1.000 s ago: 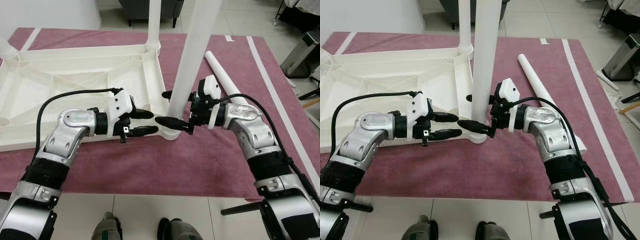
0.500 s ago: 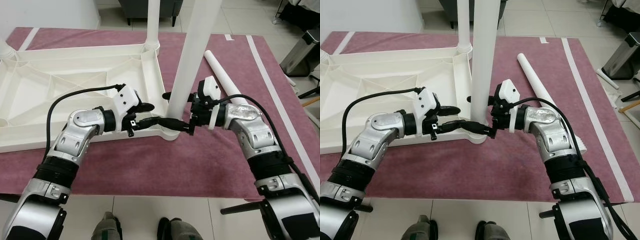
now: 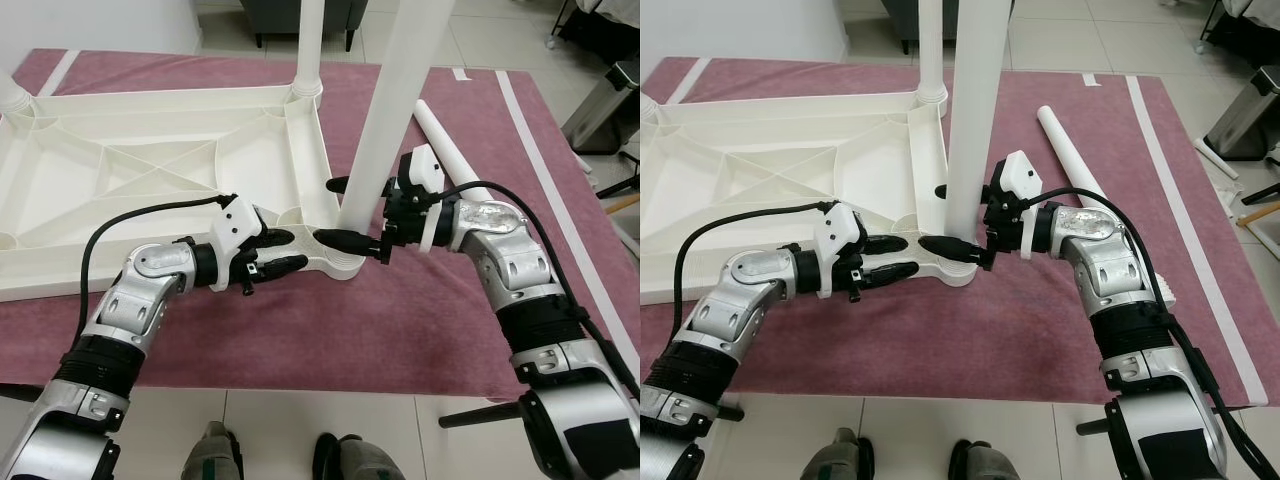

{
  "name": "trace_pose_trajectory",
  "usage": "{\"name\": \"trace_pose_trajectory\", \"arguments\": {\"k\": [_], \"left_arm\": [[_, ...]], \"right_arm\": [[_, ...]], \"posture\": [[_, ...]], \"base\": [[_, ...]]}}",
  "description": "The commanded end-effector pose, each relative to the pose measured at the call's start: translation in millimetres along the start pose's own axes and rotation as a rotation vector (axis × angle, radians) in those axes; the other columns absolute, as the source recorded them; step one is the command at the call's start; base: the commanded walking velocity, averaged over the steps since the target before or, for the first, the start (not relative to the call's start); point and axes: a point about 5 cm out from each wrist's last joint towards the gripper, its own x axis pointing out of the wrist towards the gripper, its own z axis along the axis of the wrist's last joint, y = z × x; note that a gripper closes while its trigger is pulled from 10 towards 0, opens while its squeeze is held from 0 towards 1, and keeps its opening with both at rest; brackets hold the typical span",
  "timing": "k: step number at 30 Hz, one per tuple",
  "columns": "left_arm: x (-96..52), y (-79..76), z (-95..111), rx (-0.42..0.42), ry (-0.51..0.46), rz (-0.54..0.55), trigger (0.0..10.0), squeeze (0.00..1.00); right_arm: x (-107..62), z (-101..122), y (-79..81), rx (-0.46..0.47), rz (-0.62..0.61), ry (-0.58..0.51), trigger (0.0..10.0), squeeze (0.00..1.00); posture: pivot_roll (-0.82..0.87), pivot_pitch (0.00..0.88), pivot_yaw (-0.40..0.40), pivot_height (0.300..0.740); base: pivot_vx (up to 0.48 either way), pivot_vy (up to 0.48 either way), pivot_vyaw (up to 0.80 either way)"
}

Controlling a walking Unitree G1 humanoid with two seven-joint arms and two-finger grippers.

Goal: Building children table

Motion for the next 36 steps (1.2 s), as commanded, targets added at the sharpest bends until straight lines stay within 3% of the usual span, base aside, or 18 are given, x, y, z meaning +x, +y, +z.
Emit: {"name": "trace_pose_trajectory", "arguments": {"k": [1, 10, 28, 29, 30, 31, 36], "left_arm": [[-2.3, -1.7, -3, -0.008, -0.013, -0.015, 10.0, 0.00], [2.2, -4.6, -10, -0.006, -0.034, -0.034, 10.0, 0.00], [-0.9, -2.3, -20, 0.020, 0.020, -0.051, 10.0, 0.00], [-0.8, -2.2, -20, 0.020, 0.017, -0.052, 10.0, 0.00], [-0.6, -2.0, -21, 0.021, 0.015, -0.053, 10.0, 0.00], [-0.2, -2.1, -21, 0.022, 0.012, -0.055, 10.0, 0.00], [0.9, -2.4, -20, 0.021, 0.006, -0.057, 10.0, 0.00]], "right_arm": [[-1.4, -1, -0.6, -0.007, 0.008, 0.007, 10.0, 0.00], [-3.1, -1, -2.3, -0.002, 0.009, 0.012, 10.0, 0.00], [4.0, 1, -4.6, -0.011, 0.071, 0.023, 10.0, 0.00], [5.1, 1, -5.1, -0.010, 0.077, 0.025, 4.9, 0.00], [6.0, 0, -5.7, -0.008, 0.080, 0.027, 3.9, 0.00], [7.4, 0, -6.9, -0.005, 0.079, 0.026, 0.0, 0.00], [9.4, 0, -9.7, 0.011, 0.065, 0.019, 0.0, 0.00]], "posture": [[0.07, 0.160, -0.031, 0.740], [0.05, 0.146, -0.055, 0.740], [0.05, 0.135, -0.052, 0.740], [0.05, 0.136, -0.051, 0.740], [0.05, 0.137, -0.051, 0.740], [0.05, 0.138, -0.051, 0.740], [0.06, 0.140, -0.052, 0.740]], "base": [[0.000, 0.000, 0.00], [0.000, 0.000, 0.00], [0.000, 0.000, 0.00], [0.000, 0.000, 0.00], [0.000, 0.000, 0.00], [0.000, 0.000, 0.00], [0.000, 0.000, 0.00]]}}
